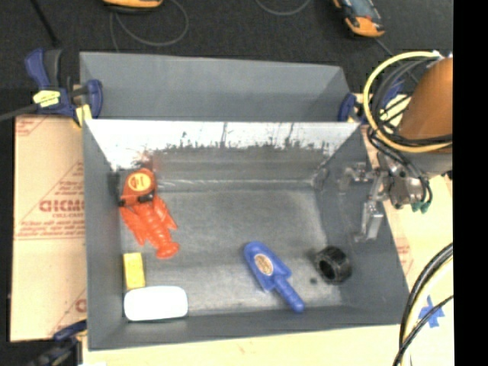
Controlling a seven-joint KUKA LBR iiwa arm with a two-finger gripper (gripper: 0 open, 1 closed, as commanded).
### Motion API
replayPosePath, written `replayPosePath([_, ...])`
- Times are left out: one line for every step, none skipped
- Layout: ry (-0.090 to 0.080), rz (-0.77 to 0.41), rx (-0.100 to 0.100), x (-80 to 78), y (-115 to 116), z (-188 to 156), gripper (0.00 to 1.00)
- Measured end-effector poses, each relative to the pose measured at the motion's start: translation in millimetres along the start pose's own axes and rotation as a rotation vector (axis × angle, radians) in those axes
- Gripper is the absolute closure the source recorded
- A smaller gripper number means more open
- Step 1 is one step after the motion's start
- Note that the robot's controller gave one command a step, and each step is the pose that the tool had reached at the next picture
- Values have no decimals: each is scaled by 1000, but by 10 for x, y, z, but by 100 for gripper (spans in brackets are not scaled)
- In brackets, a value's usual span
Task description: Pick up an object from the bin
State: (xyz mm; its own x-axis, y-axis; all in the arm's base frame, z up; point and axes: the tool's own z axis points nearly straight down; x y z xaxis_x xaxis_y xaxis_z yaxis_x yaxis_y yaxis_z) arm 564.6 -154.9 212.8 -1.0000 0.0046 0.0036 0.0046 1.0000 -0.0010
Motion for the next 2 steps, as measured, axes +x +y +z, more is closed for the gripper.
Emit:
replayPosePath([-8,-4,1,-15,8,-49,0])
replayPosePath([-11,-50,2,419,-14,538,0])
